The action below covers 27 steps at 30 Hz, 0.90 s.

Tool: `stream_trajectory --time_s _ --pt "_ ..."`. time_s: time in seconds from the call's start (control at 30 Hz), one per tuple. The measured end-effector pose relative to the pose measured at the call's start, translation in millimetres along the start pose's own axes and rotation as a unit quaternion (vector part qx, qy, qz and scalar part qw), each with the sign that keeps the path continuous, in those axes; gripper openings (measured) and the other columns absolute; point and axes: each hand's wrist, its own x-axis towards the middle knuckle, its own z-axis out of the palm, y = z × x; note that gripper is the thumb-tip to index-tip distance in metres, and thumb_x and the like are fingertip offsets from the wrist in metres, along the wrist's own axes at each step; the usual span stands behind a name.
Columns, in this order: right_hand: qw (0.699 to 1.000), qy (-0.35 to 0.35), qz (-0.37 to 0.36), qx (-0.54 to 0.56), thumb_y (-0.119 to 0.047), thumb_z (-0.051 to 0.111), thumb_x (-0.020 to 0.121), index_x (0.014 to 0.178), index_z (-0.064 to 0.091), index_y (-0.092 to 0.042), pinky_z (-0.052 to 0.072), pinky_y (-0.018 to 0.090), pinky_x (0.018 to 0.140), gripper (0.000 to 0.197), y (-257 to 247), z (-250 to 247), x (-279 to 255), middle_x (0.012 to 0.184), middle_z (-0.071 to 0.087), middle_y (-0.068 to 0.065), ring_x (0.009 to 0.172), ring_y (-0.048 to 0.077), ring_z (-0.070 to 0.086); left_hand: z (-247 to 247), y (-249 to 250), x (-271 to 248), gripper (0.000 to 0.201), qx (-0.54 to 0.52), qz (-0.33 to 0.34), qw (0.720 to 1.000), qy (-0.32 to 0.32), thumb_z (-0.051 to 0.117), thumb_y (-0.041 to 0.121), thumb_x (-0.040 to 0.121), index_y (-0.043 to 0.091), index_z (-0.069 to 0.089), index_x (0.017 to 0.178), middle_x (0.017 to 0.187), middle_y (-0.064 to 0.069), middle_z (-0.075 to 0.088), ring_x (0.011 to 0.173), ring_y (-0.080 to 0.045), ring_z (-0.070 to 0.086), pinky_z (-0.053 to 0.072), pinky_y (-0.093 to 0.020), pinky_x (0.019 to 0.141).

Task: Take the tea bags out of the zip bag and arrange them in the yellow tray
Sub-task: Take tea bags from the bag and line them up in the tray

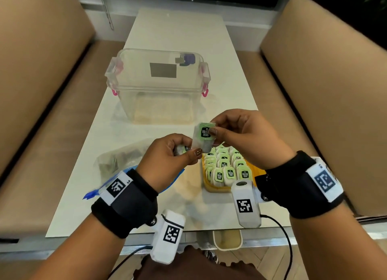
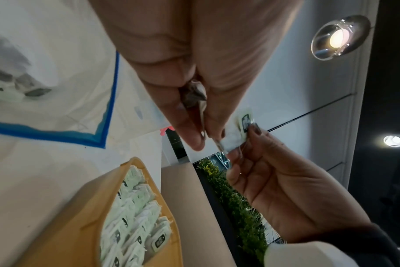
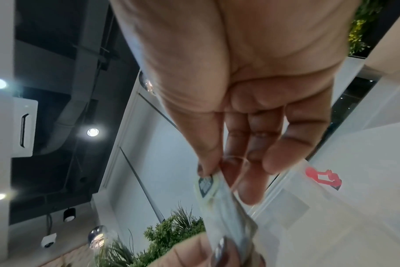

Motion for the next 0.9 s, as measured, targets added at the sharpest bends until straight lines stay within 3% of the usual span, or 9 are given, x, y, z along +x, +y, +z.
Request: stream_trajectory --time_s 0.07,0.13,0.23,0.3,0.37,0.47,0.57,0.7,0.9 --pt "1.0 0.009 -0.009 0.013 -0.015 0.071 0.084 0.088 0.069 -0.018 0.054 0.03 0.064 0.006 2.6 3.1 -1.8 0.08 0.073 0.007 0.07 0.021 0.069 2.1 1.1 0.1 0.008 0.007 0.0 1.0 0.009 0.07 0.006 0.082 0.005 0.07 0.091 0.086 -0.016 0.072 0.083 -0.031 0.071 0.057 -0.043 0.083" --pt "1.0 0.008 -0.001 0.01 -0.023 0.075 0.076 0.092 0.069 -0.021 0.058 0.047 0.075 0.017 7.5 5.3 -4.2 0.087 0.073 0.008 0.078 0.031 0.07 4.4 1.8 1.0 0.015 -0.009 -0.007 1.0 0.024 0.07 0.008 0.082 0.001 0.068 0.096 0.088 -0.014 0.073 0.081 -0.026 0.072 0.058 -0.039 0.082" --pt "1.0 0.021 0.009 -0.01 -0.013 0.071 0.08 0.093 0.069 -0.013 0.055 0.054 0.079 0.014 13.8 8.0 -7.4 0.084 0.073 0.01 0.076 0.028 0.07 8.0 1.4 3.1 0.021 -0.034 -0.017 0.999 0.032 0.07 0.007 0.082 -0.003 0.066 0.099 0.089 -0.015 0.073 0.079 -0.022 0.072 0.057 -0.044 0.082" --pt "0.999 0.036 0.015 -0.024 -0.004 0.067 0.084 0.095 0.069 -0.009 0.056 0.052 0.078 0.011 14.9 8.3 -8.9 0.081 0.072 0.01 0.072 0.021 0.069 10.1 0.9 3.7 0.025 -0.029 -0.022 0.999 0.031 0.075 0.013 0.079 0.0 0.066 0.098 0.088 -0.015 0.073 0.08 -0.023 0.072 0.052 -0.06 0.083" --pt "0.998 0.043 0.011 -0.04 -0.004 0.064 0.086 0.096 0.069 -0.011 0.056 0.05 0.078 0.013 14.4 7.8 -9.7 0.082 0.072 0.007 0.072 0.019 0.069 11.5 0.6 4.6 0.021 -0.014 -0.018 0.999 0.027 0.076 0.017 0.078 0.005 0.068 0.094 0.085 -0.012 0.073 0.081 -0.024 0.072 0.05 -0.063 0.084" --pt "0.998 0.051 0.004 -0.041 -0.012 0.067 0.085 0.094 0.07 -0.02 0.057 0.048 0.077 0.013 14.6 6.8 -10.7 0.086 0.072 0.002 0.075 0.02 0.069 12.4 0.8 7.4 0.008 -0.017 -0.007 0.999 0.033 0.07 0.006 0.083 0.006 0.068 0.091 0.081 -0.008 0.072 0.079 -0.024 0.072 0.057 -0.048 0.082" --pt "0.999 0.051 0.0 -0.014 -0.011 0.069 0.084 0.091 0.069 -0.023 0.056 0.037 0.071 0.014 15.9 7.2 -11.8 0.086 0.073 0.007 0.076 0.021 0.07 15.0 3.0 9.1 0.015 -0.033 0.009 0.999 0.04 0.068 0.002 0.083 -0.003 0.066 0.096 0.086 -0.011 0.072 0.077 -0.022 0.07 0.059 -0.032 0.076" --pt "0.998 0.055 -0.008 0.006 0.0 0.064 0.086 0.085 0.068 -0.025 0.054 0.027 0.069 0.025 18.2 6.4 -12.0 0.08 0.072 0.01 0.074 0.02 0.068 17.0 5.7 10.2 0.015 -0.031 0.017 0.999 0.037 0.069 0.002 0.082 -0.002 0.067 0.096 0.09 -0.017 0.07 0.076 -0.021 0.068 0.059 -0.033 0.077" --pt "0.998 0.057 -0.004 -0.002 -0.009 0.064 0.088 0.087 0.069 -0.021 0.048 0.019 0.063 0.013 20.9 4.7 -10.3 0.074 0.07 -0.001 0.069 0.012 0.065 16.9 5.0 10.8 0.015 -0.043 0.018 0.998 0.035 0.067 0.002 0.083 -0.003 0.066 0.097 0.088 -0.012 0.071 0.076 -0.019 0.069 0.058 -0.026 0.072"
